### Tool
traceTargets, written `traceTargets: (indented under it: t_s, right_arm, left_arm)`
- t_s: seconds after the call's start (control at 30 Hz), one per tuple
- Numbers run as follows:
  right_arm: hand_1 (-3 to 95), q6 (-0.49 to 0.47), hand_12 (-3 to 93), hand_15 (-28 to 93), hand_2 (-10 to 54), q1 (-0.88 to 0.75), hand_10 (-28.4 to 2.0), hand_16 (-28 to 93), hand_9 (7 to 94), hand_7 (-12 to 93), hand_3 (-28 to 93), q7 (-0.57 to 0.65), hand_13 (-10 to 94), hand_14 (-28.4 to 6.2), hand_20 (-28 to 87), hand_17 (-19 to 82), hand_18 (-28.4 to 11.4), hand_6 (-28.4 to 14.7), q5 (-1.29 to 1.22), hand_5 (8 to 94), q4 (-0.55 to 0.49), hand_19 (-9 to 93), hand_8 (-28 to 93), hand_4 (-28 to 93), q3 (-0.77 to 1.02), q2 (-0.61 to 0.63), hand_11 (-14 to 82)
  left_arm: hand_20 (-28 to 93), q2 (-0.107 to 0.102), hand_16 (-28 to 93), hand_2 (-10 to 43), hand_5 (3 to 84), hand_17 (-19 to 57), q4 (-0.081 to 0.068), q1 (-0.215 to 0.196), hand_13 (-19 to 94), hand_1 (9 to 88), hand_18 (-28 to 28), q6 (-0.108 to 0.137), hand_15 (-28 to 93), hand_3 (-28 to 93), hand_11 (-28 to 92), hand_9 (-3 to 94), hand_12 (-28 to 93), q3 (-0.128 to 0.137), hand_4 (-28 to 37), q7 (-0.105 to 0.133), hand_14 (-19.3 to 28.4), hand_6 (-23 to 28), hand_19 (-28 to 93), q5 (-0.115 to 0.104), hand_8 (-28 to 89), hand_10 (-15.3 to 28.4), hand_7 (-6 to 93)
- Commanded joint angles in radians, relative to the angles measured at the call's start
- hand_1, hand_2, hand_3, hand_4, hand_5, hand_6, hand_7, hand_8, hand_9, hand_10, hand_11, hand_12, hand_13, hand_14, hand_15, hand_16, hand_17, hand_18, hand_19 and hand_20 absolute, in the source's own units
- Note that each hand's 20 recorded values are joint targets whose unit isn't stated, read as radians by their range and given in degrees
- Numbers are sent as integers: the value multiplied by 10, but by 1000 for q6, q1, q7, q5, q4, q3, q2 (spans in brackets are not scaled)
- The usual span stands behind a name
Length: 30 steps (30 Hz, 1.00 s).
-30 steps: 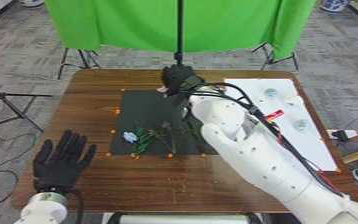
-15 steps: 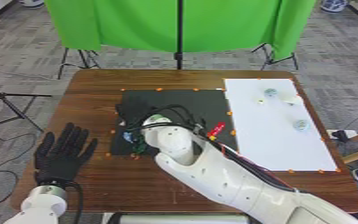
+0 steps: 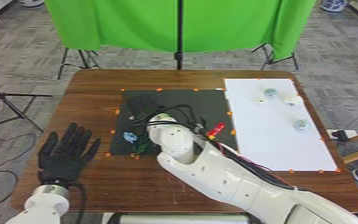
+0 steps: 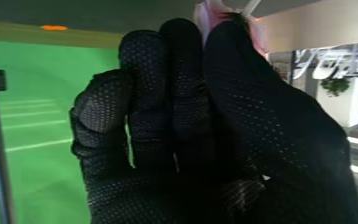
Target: Arrange flowers
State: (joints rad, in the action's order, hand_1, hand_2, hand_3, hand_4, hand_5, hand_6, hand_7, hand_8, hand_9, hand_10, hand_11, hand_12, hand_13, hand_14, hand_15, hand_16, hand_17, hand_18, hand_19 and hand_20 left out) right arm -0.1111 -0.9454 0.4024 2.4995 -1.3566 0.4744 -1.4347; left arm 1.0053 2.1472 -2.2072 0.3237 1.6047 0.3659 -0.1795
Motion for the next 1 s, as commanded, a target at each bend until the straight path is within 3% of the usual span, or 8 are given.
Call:
traceTargets:
  t_s: [0.03,0.13,0.27,0.4,0.53,0.7,0.87,1.0]
  right_arm:
    - [600,55,492,513,-89,38,-114,427,787,403,699,52,658,-79,412,354,-221,-5,-5,676,10,836,104,-271,-7,-5,194]
    - [600,41,491,515,-87,23,-116,427,786,401,697,60,656,-84,410,353,-222,-7,-10,676,19,837,104,-272,3,-14,193]
    - [595,15,486,515,-86,11,-119,423,784,382,693,57,652,-86,407,352,-226,-17,-3,681,7,839,94,-275,-8,-5,188]
    - [583,-37,473,518,-80,-15,-122,412,783,366,682,48,648,-95,402,349,-227,-22,33,684,18,839,87,-275,16,-18,177]
    - [580,-29,468,523,-77,-24,-123,398,782,358,676,78,644,-99,398,348,-228,-24,-10,684,30,839,90,-272,29,-24,171]
    - [565,23,423,538,-73,-19,-134,374,764,312,674,182,642,-106,385,348,-230,-31,-154,675,8,845,67,-269,-1,-10,184]
    - [525,29,358,560,-79,-25,-143,331,737,234,704,194,633,-122,368,344,-234,-44,-172,636,-14,850,36,-265,-8,4,229]
    - [510,31,360,568,-88,-32,-145,316,736,209,720,181,635,-127,355,344,-236,-44,-163,615,-28,848,-8,-260,-6,5,247]
  left_arm:
    - [162,1,-87,180,445,-48,-15,9,328,274,142,-6,485,734,327,406,120,-13,-283,-9,146,66,401,-1,-115,146,216]
    - [163,3,-86,180,446,-48,-22,24,327,274,142,-1,485,734,326,406,120,-18,-283,-15,146,67,401,-3,-116,147,217]
    - [163,1,-86,180,446,-48,-20,25,327,274,142,-2,486,735,328,406,121,-13,-283,-1,146,67,401,-10,-115,146,217]
    - [163,3,-87,180,446,-48,-21,27,328,274,142,0,486,734,329,407,122,-9,-283,-4,145,66,401,-13,-115,146,217]
    - [163,4,-87,180,447,-48,-25,36,328,275,142,1,488,733,330,408,121,-15,-283,-9,146,67,400,-14,-115,146,218]
    - [163,11,-87,183,449,-48,-24,24,329,269,142,6,489,730,338,416,124,-11,-283,2,146,67,401,-21,-116,148,218]
    - [164,14,-87,184,451,-48,-22,21,331,267,142,10,490,730,340,418,126,-8,-283,1,145,68,402,-26,-116,147,218]
    - [164,17,-88,182,452,-48,-23,21,331,266,142,14,491,734,342,418,127,-7,-283,-1,146,68,402,-24,-115,148,219]
